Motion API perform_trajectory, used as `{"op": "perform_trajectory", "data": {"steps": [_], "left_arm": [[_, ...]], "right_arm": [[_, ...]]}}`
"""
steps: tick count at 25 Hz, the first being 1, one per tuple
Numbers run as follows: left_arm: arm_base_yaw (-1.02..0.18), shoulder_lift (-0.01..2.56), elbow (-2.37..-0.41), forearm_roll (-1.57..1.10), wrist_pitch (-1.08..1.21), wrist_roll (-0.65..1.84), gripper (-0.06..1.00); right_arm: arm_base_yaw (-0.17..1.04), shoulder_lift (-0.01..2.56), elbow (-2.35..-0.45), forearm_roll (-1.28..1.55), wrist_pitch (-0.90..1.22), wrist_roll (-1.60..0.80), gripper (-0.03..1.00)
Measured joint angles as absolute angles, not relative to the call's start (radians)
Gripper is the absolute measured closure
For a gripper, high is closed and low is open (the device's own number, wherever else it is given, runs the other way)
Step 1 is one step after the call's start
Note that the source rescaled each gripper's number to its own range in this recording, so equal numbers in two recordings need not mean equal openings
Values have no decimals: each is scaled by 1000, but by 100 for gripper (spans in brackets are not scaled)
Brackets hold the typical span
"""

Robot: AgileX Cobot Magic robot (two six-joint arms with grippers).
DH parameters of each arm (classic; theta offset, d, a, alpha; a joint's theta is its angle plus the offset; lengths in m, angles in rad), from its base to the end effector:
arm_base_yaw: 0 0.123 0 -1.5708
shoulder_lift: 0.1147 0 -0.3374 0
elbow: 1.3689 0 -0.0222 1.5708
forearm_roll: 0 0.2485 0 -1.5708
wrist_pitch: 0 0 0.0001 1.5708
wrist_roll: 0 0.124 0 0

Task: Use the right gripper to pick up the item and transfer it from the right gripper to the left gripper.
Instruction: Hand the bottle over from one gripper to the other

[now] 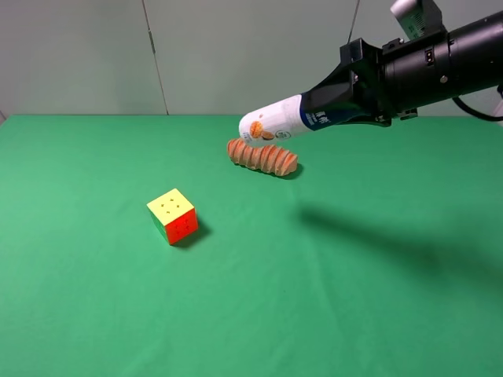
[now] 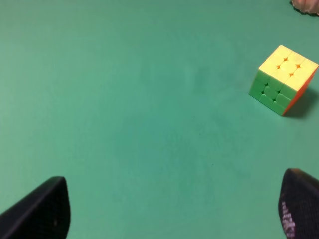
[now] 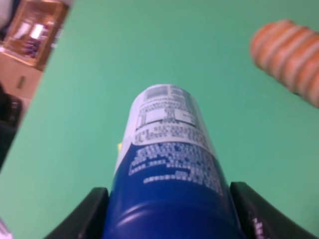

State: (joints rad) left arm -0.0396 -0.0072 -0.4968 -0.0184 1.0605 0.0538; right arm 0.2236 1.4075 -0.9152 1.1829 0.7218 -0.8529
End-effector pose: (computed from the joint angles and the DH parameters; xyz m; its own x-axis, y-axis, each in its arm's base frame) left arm -0.0310 -0.0008 0.2600 -0.4490 0.0626 -0.8913 0.0741 0.9967 0.0327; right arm 0.2699 0.1392 0.3173 -0.7674 0.0021 -0.6412 -0.4654 0.6861 0.5592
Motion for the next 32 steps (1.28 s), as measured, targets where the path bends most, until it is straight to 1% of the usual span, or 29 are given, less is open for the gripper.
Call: {"op": "perform_trajectory", "data": {"steps": [3,15,32], "left_arm": [[-40,-7,-497,-18,1060,54,25],[-40,-7,-497,-18,1060,54,25],[-40,-7,-497,-18,1060,54,25]], "right_arm": [[224,1408,-907,1241,741,-921,96],[224,1408,-906,1315,741,-1040,96],[224,1408,-906,1295,762,-1051,96]]}}
